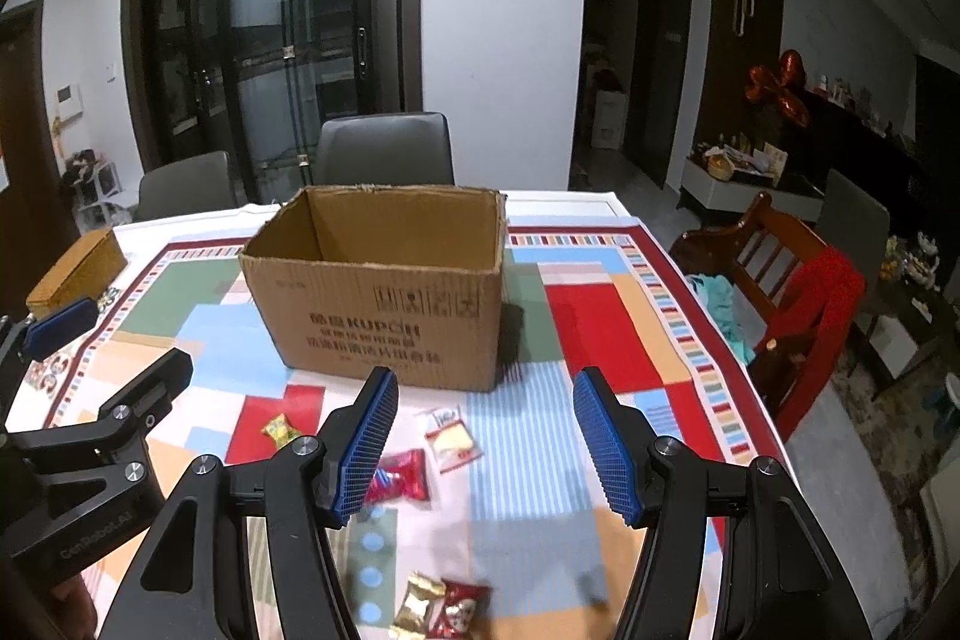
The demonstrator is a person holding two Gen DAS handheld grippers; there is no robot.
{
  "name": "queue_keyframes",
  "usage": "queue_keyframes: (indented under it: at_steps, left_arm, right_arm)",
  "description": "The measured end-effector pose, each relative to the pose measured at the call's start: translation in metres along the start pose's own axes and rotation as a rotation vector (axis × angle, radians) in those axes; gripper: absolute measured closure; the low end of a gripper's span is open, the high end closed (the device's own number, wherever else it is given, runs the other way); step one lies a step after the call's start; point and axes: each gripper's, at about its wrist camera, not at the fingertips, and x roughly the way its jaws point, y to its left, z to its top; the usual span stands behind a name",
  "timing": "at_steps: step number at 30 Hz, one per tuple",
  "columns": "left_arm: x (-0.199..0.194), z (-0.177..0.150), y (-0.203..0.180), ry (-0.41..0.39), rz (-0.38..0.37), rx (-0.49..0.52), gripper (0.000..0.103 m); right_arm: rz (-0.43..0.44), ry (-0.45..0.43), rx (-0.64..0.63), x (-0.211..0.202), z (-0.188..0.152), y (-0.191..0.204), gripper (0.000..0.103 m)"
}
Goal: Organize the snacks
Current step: 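Withdraw both open tools from the box back toward the remaining snacks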
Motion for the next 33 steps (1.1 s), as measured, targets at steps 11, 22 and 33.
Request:
queue_keyframes:
  at_steps: [11, 22, 33]
  left_arm:
    - [0.0, -0.022, -0.007, 0.022, -0.026, 0.016, 0.019]
    - [0.009, -0.046, -0.006, 0.057, -0.038, 0.001, 0.019]
    - [0.024, -0.071, -0.007, 0.103, -0.05, 0.004, 0.019]
  right_arm:
    - [-0.029, 0.024, 0.02, -0.009, -0.03, 0.002, 0.041]
    - [-0.04, 0.045, 0.066, -0.006, -0.055, 0.004, 0.041]
    - [-0.045, 0.089, 0.061, 0.001, -0.085, 0.013, 0.041]
